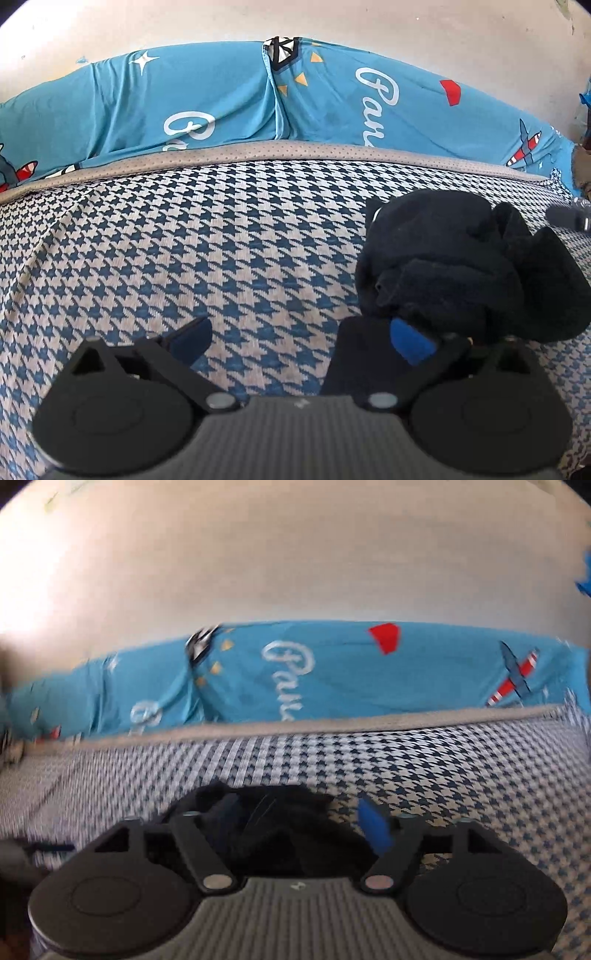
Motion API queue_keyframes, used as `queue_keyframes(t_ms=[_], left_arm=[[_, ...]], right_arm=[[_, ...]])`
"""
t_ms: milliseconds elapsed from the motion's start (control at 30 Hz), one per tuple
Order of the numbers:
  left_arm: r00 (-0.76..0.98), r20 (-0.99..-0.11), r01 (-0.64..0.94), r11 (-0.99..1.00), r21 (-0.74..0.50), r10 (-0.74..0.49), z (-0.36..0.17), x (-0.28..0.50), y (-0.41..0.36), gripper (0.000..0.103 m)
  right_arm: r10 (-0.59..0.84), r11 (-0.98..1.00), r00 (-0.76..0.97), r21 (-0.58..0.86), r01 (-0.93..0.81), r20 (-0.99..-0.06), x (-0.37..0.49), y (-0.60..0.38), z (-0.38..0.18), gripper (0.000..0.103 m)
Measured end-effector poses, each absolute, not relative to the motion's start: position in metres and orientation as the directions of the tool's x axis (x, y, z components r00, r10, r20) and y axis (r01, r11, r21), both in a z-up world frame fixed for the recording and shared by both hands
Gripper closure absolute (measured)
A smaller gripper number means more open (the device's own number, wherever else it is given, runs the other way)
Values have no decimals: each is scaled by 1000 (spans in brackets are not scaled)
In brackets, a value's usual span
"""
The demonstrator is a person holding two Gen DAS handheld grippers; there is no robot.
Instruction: Fold clothes
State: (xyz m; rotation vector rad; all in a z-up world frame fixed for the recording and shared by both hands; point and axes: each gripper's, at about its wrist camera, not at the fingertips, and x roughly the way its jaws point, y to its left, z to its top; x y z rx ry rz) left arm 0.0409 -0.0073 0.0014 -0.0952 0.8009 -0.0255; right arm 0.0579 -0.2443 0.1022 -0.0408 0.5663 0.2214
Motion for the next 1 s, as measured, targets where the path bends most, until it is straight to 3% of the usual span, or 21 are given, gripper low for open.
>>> queue_keyframes(t_ms=[200, 333, 367, 500, 567, 767, 1000], left_arm=[[697, -712, 17, 996, -92, -78, 3, 40, -11, 0], [686, -721, 39, 995, -92, -93, 1, 40, -14, 0], [684, -723, 44, 995, -91, -96, 1, 40, -15, 0], [672, -731, 79, 993, -88, -118, -1, 38, -23, 0], [661, -738, 103, 991, -87, -133, -2, 37, -27, 0], [634, -754, 164, 983, -86, -172, -12, 30, -43, 0], [563, -792, 320, 946, -57, -238, -30, 12, -84, 0]], right_arm=[[115, 950, 783, -163, -267, -611, 58, -223, 81, 22], [69, 954, 755, -179, -242, -652, 70, -214, 69, 23], [62, 954, 743, -179, -239, -666, 73, -212, 66, 28], [32, 977, 710, -130, -172, -703, 87, -214, 63, 80], [40, 992, 707, -56, -111, -706, 94, -226, 64, 91], [57, 988, 810, 150, 38, -584, 89, -267, 92, 95], [-153, 952, 906, 188, 243, -395, 76, -303, 124, 95]])
